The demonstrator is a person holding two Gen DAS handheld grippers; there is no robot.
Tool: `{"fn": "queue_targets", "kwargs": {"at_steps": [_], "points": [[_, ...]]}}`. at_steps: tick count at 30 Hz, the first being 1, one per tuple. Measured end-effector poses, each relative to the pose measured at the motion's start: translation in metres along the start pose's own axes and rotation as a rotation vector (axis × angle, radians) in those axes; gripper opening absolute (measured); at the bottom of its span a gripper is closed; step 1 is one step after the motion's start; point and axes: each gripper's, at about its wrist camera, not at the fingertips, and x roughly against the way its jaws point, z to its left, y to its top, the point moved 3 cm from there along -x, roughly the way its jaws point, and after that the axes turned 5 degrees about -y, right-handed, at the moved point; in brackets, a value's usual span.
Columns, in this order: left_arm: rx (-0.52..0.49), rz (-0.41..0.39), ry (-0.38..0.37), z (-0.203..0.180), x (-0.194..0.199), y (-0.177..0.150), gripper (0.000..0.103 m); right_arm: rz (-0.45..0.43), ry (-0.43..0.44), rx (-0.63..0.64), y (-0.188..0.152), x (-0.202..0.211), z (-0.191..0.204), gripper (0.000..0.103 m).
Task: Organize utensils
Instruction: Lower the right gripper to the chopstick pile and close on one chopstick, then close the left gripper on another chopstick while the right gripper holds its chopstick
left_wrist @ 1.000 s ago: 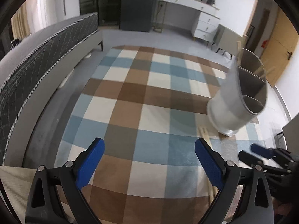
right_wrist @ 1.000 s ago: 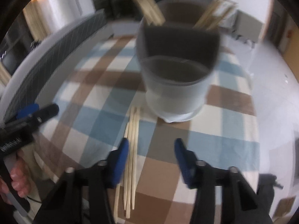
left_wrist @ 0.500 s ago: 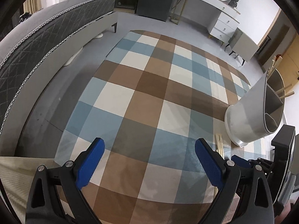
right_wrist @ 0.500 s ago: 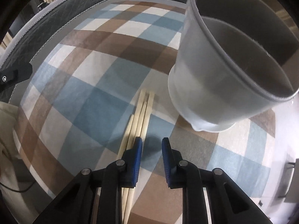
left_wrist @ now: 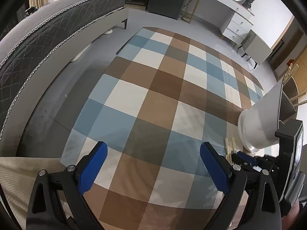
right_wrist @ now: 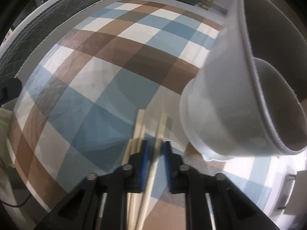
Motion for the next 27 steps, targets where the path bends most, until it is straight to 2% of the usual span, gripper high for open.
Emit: {"fn": "queue_targets", "kwargs": {"at_steps": [7,11,18,22,25,27], "points": [[0.000,0.016,-0.020,-0.003,0.001,-0.001,0.095,0.052,0.008,0.086,-0.034,0.013,0.004,0.005],[-0.005,0.021,-0.025,-0.004,0.001,-0.002,0.095,0.063,-0.001,0.088,-0.036,0.015,0.004,0.006],[0.000,0.037,-0.021,-0.001,-0.001,-0.002,0.095,0.025,-0.019,0.085,-0.013,0.011,0.007,0.007],[-0.012,0.055,-0.029,-0.006,-0.004,-0.004,0.095,0.002,0.001,0.052,-0.003,0.008,0.004,0.005],[-0.039,0.087,-0.036,-0.014,-0.010,-0.009,0.095,-0.052,0.014,0.005,-0.008,0.016,-0.007,0.005],[-0.073,0.128,-0.054,-0.025,-0.017,-0.017,0.094,-0.109,0.034,-0.070,-0.011,0.031,-0.026,0.005]]}}
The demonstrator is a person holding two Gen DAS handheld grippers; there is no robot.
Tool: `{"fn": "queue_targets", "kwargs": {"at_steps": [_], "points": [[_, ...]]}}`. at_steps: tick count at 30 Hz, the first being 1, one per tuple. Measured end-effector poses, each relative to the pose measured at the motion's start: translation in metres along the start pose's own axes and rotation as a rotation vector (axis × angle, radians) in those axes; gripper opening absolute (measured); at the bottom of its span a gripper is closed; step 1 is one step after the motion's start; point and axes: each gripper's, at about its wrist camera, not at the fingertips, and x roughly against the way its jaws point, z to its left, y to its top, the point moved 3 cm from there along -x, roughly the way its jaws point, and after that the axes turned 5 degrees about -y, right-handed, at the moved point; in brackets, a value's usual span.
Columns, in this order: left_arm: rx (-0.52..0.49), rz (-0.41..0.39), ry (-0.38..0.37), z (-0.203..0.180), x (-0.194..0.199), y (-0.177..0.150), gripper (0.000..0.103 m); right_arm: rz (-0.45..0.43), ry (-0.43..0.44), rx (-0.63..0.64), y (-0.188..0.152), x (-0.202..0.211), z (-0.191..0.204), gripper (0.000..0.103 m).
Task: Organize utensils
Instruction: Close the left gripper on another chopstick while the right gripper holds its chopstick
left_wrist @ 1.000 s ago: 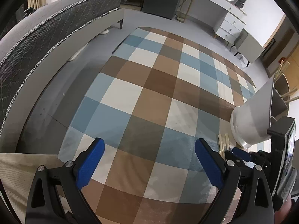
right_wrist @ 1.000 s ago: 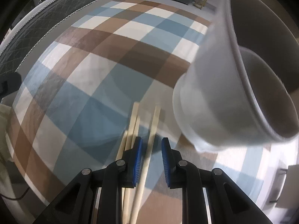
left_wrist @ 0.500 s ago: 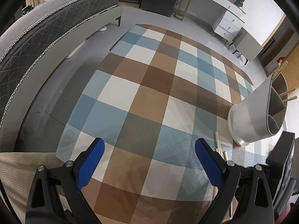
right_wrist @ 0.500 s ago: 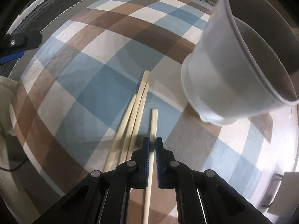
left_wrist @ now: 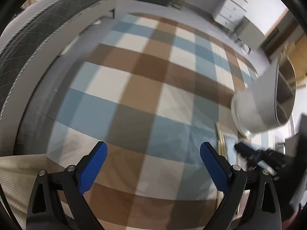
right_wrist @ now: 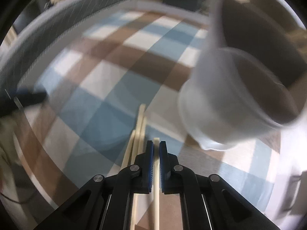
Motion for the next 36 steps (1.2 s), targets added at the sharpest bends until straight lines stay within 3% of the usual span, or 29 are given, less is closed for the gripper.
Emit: {"fn": "queue_targets", "kwargs": {"at_steps": [7,14,18,27,36], "points": [[-0.116,0.105,-0.047,-0.037,-0.024,-0.022,0.094,-0.208,0.064,-0.311,-0.017,0.062,-0.057,0.005],[-0.224,0.154,-0.059,-0.073,-0.035,-0.043,0.094,-0.305,0.138,-0.636,-0.046,0.088,-0.103,0.005],[-0.307,0.142,0.013,-0.088,-0.039,-0.055,0.094,-0.355,0.117,-0.677,-0.049,0.098,-0.114,0.005],[-0.277,0.189,0.084,-0.085,-0.052,-0.067,0.089,-0.484,0.108,-0.676,-0.044,0.126,-0.118,0.005],[-0.244,0.211,0.134,-0.098,-0.064,-0.054,0.081,-0.489,0.137,-0.717,-0.047,0.126,-0.127,0.005]]}}
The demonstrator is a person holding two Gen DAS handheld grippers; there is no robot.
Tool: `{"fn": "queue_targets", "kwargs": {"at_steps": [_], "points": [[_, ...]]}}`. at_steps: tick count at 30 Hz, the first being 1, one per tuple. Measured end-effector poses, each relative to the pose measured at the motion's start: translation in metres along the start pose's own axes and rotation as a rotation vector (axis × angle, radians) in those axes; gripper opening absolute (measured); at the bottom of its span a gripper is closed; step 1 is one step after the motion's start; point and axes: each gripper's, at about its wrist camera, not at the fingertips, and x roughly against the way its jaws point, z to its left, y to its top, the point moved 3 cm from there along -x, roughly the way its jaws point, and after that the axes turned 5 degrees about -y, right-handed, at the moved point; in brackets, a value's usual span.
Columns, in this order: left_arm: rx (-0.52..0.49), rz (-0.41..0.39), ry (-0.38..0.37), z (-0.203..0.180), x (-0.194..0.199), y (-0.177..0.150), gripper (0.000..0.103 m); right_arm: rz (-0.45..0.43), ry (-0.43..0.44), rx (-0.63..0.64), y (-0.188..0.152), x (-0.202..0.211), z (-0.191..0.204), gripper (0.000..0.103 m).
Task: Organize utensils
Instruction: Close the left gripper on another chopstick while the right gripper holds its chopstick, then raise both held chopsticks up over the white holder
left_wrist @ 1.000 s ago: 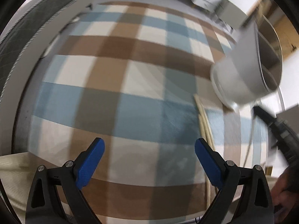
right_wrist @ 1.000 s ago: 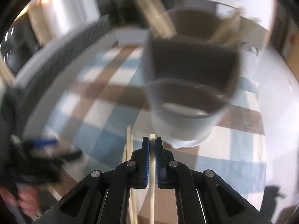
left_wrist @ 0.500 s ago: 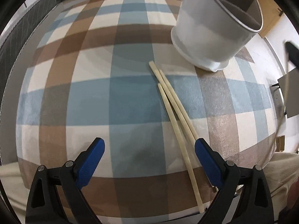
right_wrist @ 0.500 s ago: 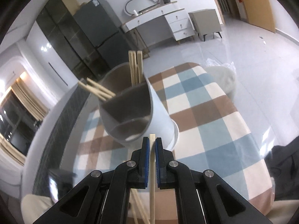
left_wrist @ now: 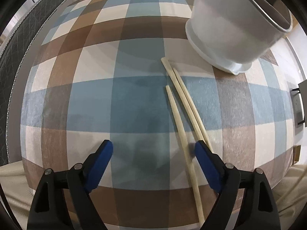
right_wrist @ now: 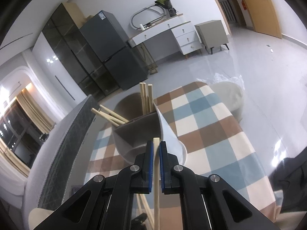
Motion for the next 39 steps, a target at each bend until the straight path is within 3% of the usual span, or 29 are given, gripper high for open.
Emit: {"fn": "queue_targets", "kwargs": {"at_steps": [4,8,10,17,25,29,39], "points": [[0.026,-0.004,0.002,0.002,0.002,0.020,0.048,-0.025,0.013,0.019,0.003,0.006,0.005,0.005],[0.039,0.008,0.002,0.000,0.002,0.039,0.023,-0.031,0.024,0.020,0.007,0.008,0.006,0.005],[0.044,0.001,-0.001,-0.003,-0.001,0.047,0.005,-0.036,0.020,0.021,0.008,0.009,0.005,0.005],[0.133,-0.067,-0.067,0.003,0.009,0.056,0.001,-0.054,0.012,0.026,0.012,0.012,0.004,0.005],[0.072,-0.245,-0.143,0.011,0.068,0.037,0.001,-0.102,0.007,0.117,0.006,0.017,0.022,0.005],[0.033,-0.291,-0.166,0.013,0.086,0.017,0.001,-0.134,0.010,0.176,0.000,0.023,0.033,0.005],[0.014,-0.363,-0.256,0.025,0.129,0.011,0.001,-0.177,0.014,0.245,-0.017,0.034,0.047,0.005]]}}
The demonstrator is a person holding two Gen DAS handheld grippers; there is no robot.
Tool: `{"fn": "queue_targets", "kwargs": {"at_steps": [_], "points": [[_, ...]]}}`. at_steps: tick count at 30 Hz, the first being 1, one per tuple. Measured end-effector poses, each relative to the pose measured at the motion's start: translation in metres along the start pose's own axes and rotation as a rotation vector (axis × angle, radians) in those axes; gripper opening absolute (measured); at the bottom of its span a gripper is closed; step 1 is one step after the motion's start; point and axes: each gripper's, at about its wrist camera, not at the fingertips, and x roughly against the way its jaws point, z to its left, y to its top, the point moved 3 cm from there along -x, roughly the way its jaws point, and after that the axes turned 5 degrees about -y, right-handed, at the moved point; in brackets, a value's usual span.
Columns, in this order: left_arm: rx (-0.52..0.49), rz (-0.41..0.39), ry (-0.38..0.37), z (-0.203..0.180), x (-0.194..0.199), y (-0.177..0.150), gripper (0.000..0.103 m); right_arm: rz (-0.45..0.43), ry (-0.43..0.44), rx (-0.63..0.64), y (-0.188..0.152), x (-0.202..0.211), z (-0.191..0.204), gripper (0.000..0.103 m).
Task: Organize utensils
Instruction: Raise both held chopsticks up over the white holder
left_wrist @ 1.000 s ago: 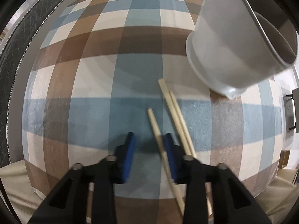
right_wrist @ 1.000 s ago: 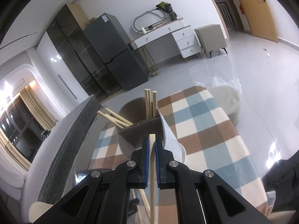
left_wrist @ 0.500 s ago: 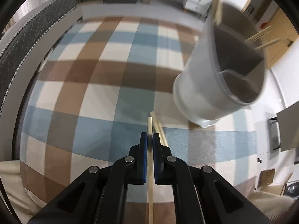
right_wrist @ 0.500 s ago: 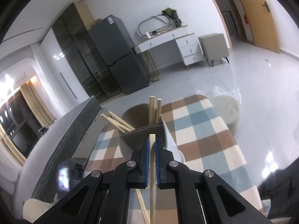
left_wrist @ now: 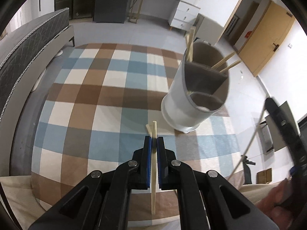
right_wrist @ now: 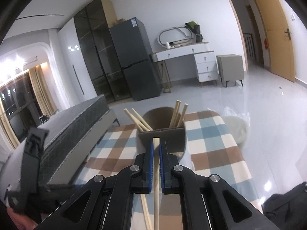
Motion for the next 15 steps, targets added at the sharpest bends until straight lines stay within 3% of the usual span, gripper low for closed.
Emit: {"fn": "queue_targets", "kwargs": {"at_steps": [15], "points": [[-0.079,-0.064,-0.083,-0.022,0.038,0.027,0.000,0.011,-0.023,-0.014,-0.007,0.002,0.006,0.005]]}}
